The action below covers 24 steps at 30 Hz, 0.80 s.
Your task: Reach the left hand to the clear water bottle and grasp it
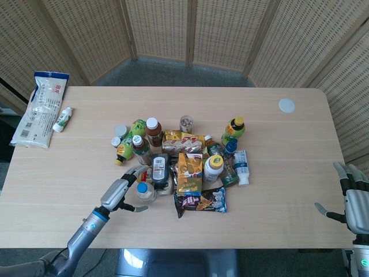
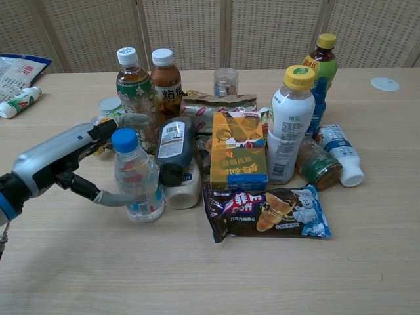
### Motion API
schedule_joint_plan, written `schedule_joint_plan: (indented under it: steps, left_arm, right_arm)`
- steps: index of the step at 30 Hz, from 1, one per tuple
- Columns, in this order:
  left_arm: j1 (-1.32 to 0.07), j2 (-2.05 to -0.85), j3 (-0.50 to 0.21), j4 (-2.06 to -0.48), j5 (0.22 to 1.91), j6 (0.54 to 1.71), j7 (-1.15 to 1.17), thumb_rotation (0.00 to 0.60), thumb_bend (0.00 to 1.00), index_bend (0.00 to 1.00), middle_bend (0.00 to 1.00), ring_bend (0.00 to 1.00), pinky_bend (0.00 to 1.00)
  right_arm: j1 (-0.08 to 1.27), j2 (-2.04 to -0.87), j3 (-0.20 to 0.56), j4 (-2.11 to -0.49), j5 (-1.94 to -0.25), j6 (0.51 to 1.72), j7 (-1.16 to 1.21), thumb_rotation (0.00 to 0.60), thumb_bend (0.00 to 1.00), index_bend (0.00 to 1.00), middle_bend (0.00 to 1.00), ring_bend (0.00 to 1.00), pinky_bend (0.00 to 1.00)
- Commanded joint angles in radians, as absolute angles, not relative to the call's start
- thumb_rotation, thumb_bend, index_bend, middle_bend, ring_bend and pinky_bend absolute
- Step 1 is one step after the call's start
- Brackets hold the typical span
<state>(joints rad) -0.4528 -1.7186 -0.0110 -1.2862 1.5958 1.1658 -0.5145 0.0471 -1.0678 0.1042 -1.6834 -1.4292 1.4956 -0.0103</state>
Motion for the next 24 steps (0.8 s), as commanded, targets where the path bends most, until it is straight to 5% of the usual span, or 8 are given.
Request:
schedule_joint_plan:
  steps: [1,8,12,15,18,24]
  left_arm:
    - [-0.442,-1.770,0.009,-1.218,1.609,1.197,-0.560,0.600,0.00,0.00,0.00,0.00,0.00]
    - [-0.425,-1.844,0.013,-1.109,1.622,1.260,-0.594,0.600,0.00,0.07,0.01,0.01,0.04]
    - [-0.417,-1.882,-0.002,-1.070,1.613,1.292,-0.565,0.600,0.00,0.39,0.34,0.30,0.33]
    - [-0.416,-1.894,-0.009,-1.066,1.600,1.289,-0.550,0.600,0.01,0.58,0.53,0.46,0.42]
    - [-0.417,-1.900,-0.012,-1.066,1.592,1.287,-0.537,0.600,0.04,0.66,0.62,0.51,0.46]
    - [-0.417,-1.873,-0.021,-1.100,1.600,1.318,-0.520,0.600,0.05,0.69,0.63,0.52,0.47]
  right_arm:
    - [0.048,-1.068,0.104,-1.682,-1.428,1.494,-0.010,0.551,0.00,0.00,0.00,0.00,0.00]
    - [0.048,-1.068,0.104,-1.682,-1.427,1.493,-0.008,0.560,0.00,0.00,0.00,0.00,0.00]
    - [0.049,-1.068,0.103,-1.683,-1.428,1.490,-0.006,0.556,0.00,0.00,0.00,0.00,0.00]
    - [0.049,-1.068,0.102,-1.683,-1.429,1.491,-0.006,0.557,0.00,0.00,0.00,0.00,0.00]
    - [0.048,-1.067,0.102,-1.684,-1.429,1.492,-0.005,0.559,0.00,0.00,0.00,0.00,0.00]
    - [0.048,-1.065,0.103,-1.683,-1.427,1.491,-0.002,0.553,0.00,0.00,0.00,0.00,0.00]
